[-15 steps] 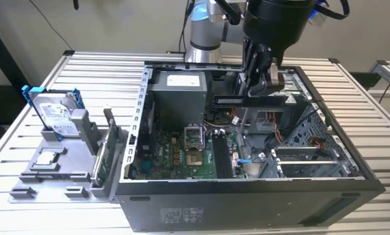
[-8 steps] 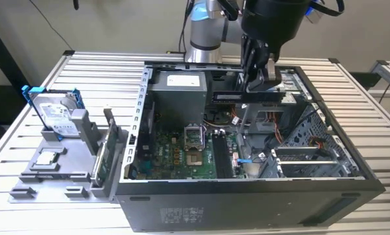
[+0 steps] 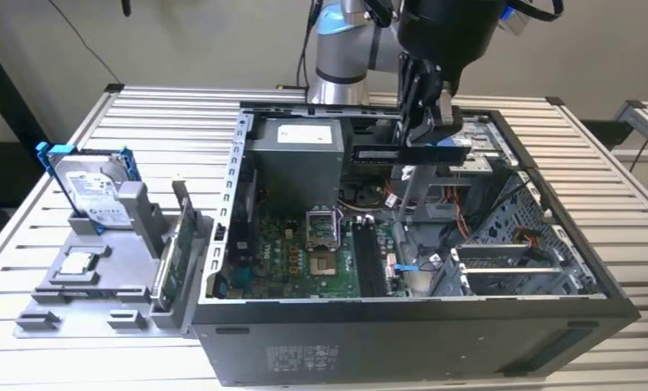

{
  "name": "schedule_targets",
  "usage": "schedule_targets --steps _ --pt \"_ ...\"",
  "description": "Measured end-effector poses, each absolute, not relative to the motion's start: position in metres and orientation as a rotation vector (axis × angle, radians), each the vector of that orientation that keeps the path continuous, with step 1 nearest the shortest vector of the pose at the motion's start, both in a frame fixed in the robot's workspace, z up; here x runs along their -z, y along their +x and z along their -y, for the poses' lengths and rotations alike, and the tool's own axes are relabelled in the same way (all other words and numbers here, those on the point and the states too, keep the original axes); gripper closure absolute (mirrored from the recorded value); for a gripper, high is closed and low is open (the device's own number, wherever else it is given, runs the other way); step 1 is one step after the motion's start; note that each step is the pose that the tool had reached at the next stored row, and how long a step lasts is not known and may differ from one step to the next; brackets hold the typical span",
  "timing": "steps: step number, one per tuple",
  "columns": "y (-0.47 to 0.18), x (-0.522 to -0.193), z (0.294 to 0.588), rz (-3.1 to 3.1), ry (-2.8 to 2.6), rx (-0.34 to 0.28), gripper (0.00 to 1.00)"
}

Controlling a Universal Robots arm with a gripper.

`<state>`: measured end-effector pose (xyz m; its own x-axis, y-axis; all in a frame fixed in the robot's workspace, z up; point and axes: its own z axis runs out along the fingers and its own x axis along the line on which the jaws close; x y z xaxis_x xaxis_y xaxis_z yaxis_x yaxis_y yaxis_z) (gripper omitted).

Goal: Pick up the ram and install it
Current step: 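Pick up the ram and move it above insertion slot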

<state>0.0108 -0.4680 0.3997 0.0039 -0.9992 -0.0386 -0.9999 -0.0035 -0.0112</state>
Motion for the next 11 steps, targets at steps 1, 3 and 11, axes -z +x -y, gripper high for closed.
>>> schedule_targets --steps 1,3,11 --pt "0.011 -0.400 0.467 -2.192 -2.201 -0.030 0.86" --pt "0.011 -0.400 0.464 -2.192 -2.200 -0.030 0.86" --pt "0.011 -0.399 0.455 -2.192 -2.200 -0.030 0.86"
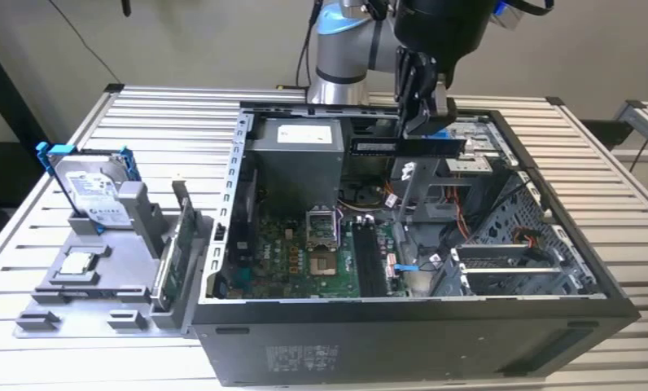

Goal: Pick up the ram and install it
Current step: 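Pick up the ram and move it above insertion slot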

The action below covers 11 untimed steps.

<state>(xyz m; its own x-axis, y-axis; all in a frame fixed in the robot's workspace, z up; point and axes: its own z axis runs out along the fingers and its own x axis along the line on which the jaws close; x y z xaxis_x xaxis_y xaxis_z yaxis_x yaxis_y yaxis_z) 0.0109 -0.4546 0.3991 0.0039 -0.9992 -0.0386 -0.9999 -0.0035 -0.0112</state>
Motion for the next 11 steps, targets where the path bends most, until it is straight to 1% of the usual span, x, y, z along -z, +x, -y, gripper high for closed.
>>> schedule_targets --steps 11 --pt "0.0109 -0.3988 0.4532 -2.192 -2.201 -0.030 0.86"
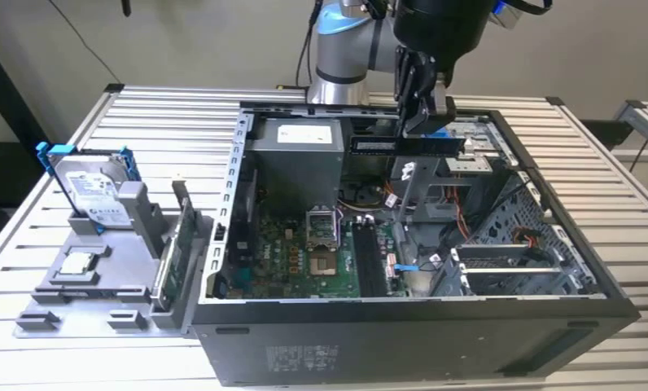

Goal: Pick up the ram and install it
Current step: 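Pick up the ram and move it above insertion slot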

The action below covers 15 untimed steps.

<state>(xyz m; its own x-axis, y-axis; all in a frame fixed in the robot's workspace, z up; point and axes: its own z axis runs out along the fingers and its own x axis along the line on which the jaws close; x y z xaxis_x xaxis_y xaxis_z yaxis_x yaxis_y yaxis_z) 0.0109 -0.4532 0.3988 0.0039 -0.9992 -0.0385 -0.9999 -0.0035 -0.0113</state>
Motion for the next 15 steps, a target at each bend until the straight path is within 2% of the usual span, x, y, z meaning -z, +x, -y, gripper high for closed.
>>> schedule_targets --steps 15 --pt "0.0109 -0.3983 0.4531 -2.262 -2.128 -0.028 0.86"
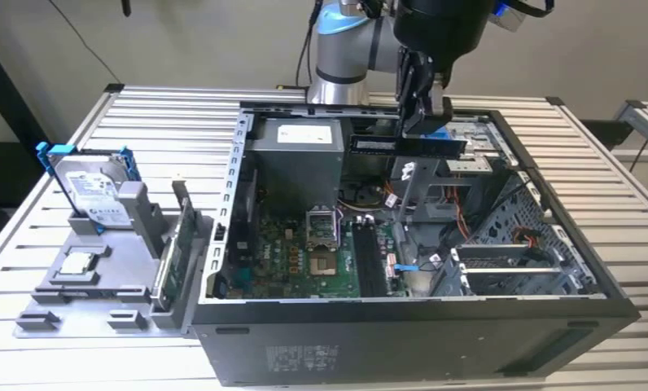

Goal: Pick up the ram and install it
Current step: 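Pick up the ram and move it above insertion slot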

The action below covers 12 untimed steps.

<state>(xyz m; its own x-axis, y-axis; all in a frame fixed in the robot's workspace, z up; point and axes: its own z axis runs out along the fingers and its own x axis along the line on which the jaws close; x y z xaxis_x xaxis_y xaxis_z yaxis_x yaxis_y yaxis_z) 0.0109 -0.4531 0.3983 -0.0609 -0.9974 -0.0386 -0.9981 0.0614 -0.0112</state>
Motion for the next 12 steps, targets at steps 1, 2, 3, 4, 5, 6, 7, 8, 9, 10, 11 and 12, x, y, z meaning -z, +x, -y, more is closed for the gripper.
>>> schedule_targets --steps 1,2,3,4,5,6,7,8,9,10,11,12 --pt "0.0109 -0.3982 0.4531 -2.276 -2.113 -0.028 0.86" --pt "0.0109 -0.3982 0.4531 -2.290 -2.098 -0.028 0.86" --pt "0.0109 -0.3981 0.4531 -2.304 -2.082 -0.027 0.86" --pt "0.0109 -0.3980 0.4531 -2.318 -2.066 -0.027 0.86" --pt "0.0109 -0.3980 0.4531 -2.333 -2.050 -0.026 0.86" --pt "0.0109 -0.3979 0.4532 -2.349 -2.031 -0.026 0.86" --pt "0.0109 -0.3978 0.4531 -2.364 -2.013 -0.026 0.86" --pt "0.0108 -0.3977 0.4532 -2.379 -1.995 -0.025 0.86" --pt "0.0109 -0.3977 0.4531 -2.394 -1.976 -0.025 0.86" --pt "0.0109 -0.3977 0.4531 -2.409 -1.958 -0.024 0.86" --pt "0.0108 -0.3976 0.4531 -2.424 -1.939 -0.024 0.86" --pt "0.0108 -0.3975 0.4531 -2.438 -1.921 -0.023 0.86"
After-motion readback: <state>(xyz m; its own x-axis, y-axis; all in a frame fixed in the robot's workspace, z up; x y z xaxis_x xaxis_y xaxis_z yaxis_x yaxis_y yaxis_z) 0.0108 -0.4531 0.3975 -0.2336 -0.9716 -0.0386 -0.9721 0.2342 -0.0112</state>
